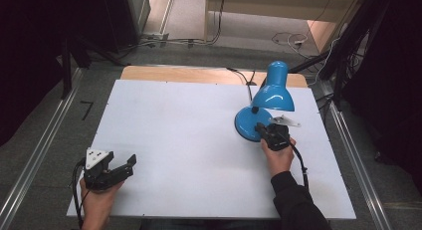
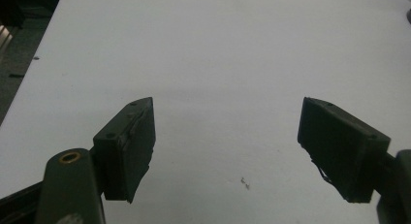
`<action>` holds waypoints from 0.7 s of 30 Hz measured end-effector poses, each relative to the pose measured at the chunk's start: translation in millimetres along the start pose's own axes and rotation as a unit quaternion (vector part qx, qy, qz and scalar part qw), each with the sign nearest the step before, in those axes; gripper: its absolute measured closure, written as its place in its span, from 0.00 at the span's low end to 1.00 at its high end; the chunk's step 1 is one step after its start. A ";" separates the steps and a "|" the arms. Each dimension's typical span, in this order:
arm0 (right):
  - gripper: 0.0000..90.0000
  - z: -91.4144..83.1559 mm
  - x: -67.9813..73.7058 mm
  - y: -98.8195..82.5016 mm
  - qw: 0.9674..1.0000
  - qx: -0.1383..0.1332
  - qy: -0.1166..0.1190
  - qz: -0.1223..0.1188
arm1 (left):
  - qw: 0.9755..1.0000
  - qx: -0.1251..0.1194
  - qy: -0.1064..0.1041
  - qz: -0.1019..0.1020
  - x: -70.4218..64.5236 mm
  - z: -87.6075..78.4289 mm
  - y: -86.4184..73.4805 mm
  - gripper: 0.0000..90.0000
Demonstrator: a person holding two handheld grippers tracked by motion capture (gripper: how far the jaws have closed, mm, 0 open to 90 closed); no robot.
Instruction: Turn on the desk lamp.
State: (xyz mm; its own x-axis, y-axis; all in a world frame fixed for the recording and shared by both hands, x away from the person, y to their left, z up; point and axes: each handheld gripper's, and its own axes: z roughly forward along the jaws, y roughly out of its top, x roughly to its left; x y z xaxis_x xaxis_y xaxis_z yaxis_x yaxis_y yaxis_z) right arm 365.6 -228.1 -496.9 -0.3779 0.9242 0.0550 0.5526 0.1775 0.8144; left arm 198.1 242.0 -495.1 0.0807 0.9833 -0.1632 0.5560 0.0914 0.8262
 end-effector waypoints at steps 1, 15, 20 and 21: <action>0.97 0.0 0.0 -0.2 1.000 -0.001 0.000 0.000 | 1.000 0.000 0.000 0.000 0.0 0.0 0.0 0.24; 0.97 -0.2 1.4 -0.9 1.000 -0.003 -0.002 -0.005 | 1.000 0.000 0.000 0.000 0.0 0.1 0.0 0.24; 0.97 -0.3 1.9 -1.3 1.000 -0.004 -0.003 -0.006 | 1.000 0.000 0.000 0.000 0.0 0.0 0.0 0.24; 0.97 -0.3 2.0 -1.8 1.000 -0.006 -0.003 -0.005 | 1.000 0.000 0.000 0.000 0.0 0.0 0.0 0.24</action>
State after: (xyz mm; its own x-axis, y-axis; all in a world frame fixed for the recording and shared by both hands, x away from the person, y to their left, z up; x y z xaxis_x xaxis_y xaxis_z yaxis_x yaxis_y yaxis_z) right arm 363.6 -226.7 -498.1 -0.3787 0.9245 0.0426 0.5389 0.1828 0.8223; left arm 198.0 242.0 -495.1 0.0807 0.9832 -0.1636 0.5557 0.0918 0.8263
